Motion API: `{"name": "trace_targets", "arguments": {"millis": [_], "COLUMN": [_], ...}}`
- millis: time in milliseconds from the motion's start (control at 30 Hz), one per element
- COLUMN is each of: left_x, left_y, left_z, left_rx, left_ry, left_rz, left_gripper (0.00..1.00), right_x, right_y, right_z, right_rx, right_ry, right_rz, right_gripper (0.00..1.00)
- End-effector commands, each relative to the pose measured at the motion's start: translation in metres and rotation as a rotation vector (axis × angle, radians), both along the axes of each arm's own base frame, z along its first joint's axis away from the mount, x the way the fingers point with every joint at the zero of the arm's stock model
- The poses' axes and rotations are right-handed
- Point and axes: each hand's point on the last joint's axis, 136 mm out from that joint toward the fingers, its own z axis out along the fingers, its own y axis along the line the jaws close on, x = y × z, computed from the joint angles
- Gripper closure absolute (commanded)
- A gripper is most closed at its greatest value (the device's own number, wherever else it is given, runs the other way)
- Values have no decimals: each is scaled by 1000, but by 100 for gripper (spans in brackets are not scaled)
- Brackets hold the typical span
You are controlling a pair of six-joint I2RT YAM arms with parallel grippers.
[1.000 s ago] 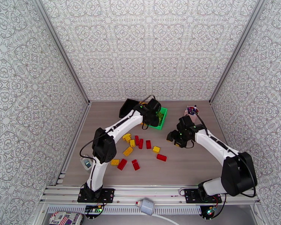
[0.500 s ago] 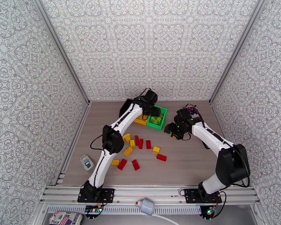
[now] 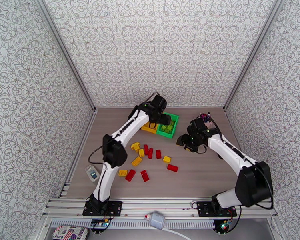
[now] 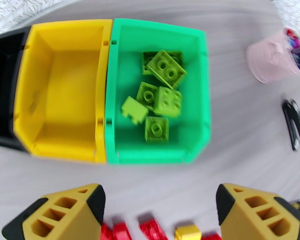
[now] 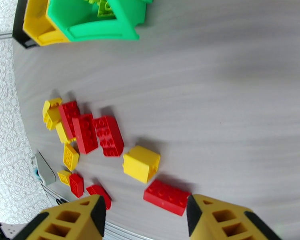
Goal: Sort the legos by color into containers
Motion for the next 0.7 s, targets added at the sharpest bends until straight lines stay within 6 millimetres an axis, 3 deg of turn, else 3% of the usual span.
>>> {"name": "trace_targets", "arguments": {"millis": [0,167,367,533,667], "left_x": [-24,-69,-123,-159,-176], "left_y": [13,46,87,103,112], "left_z": [22,11,-29,-65,-78], "left_rx": [0,-22,-67,-122,-171], "left_ry": [-53,-10,95,195,229], "left_rz": [21,111,248,325,375], "left_gripper": [19,16,13,12,12], "right_x": [-20,-42,-64,-78,-78], "right_y": [-1,10,24,27,34], "right_z": [-9,-20,-35,-48,-52], "right_rx": [-41,-72,-126,-181,-222], "right_ry": [21,39,65,80,77], "right_rz": [21,62,127,158,210], "right_gripper": [41,41,38,34,33]}}
